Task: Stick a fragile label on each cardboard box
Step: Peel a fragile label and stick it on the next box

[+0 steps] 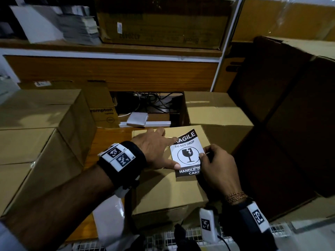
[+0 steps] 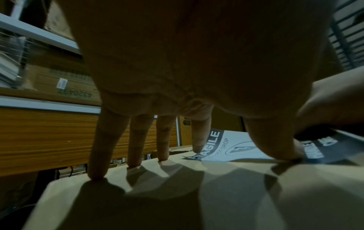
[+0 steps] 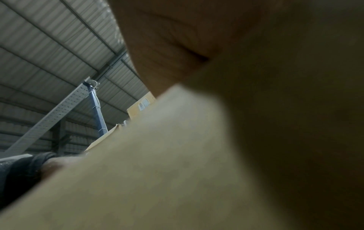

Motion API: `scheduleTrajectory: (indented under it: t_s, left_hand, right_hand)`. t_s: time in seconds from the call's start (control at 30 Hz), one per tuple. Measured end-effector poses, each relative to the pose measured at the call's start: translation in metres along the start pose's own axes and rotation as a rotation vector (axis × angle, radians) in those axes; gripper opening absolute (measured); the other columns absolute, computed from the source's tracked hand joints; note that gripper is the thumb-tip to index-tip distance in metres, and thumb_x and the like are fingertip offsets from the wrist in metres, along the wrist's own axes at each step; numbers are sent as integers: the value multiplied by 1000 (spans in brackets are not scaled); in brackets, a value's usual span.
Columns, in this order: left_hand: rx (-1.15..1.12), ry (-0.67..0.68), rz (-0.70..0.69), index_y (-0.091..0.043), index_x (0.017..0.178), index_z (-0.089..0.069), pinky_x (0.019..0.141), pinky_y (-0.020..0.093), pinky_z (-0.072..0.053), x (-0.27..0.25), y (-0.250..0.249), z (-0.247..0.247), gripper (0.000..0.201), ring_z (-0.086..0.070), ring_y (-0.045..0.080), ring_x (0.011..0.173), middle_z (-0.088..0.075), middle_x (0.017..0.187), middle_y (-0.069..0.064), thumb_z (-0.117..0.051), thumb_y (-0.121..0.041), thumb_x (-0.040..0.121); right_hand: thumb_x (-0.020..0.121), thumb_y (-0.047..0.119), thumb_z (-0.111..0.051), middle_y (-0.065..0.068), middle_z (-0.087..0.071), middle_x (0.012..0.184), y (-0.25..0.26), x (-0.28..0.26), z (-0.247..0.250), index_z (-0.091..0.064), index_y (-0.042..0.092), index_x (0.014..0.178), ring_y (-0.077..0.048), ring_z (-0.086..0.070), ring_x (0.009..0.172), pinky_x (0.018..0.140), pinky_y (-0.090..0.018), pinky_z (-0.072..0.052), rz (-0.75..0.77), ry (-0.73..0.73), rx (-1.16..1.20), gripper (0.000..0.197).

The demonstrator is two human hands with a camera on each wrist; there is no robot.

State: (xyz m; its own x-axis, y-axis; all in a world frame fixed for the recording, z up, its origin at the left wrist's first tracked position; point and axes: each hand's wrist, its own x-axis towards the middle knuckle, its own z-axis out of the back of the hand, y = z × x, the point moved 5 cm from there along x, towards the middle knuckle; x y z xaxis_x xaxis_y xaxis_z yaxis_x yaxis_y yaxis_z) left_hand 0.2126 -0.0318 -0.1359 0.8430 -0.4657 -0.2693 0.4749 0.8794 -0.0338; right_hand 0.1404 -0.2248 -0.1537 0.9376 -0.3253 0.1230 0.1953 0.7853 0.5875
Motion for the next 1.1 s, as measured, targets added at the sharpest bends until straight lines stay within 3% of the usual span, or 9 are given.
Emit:
scheduleTrajectory:
  t_s: [0.2,0.4,0.67,0.8,1.1]
  left_hand:
    - [43,-8,2,-45,159,-16,106,50,-46,1,-1,-1,107,-36,30,139,-32,156,5,-49,-95,71]
    - [80,-3,8,-45,160,-15,104,50,-47,2,-2,-2,108,-36,31,137,-33,154,3,-47,-97,70]
    - [140,22,38,-46,159,-17,104,51,-45,5,-3,-2,111,-33,33,141,-30,156,6,-44,-100,66]
    - [164,38,48,-44,160,-16,104,52,-45,5,-5,-1,112,-32,35,141,-29,157,7,-45,-99,67]
    - [180,52,58,-44,161,-17,105,53,-46,4,-6,1,114,-34,36,140,-29,158,7,-46,-100,66]
  right_hand:
    - [99,32,-61,1,-77,101,0,1,-1,-67,22,105,-21,-68,87,69,-29,-47,-3,-7,-18,14]
    - [100,33,-61,3,-76,102,0,1,-2,-67,22,108,-16,-67,85,65,-25,-44,-6,-3,-20,15]
    - [101,37,-59,-1,-76,105,1,1,1,-69,19,112,-18,-65,87,70,-27,-43,-4,20,-17,23]
    - [101,39,-61,-1,-76,108,2,1,0,-68,18,116,-17,-68,90,73,-30,-54,-12,35,-10,27]
    - [100,41,-63,-5,-74,111,-1,-1,0,-61,22,121,-20,-70,95,78,-37,-61,-70,-21,-22,28]
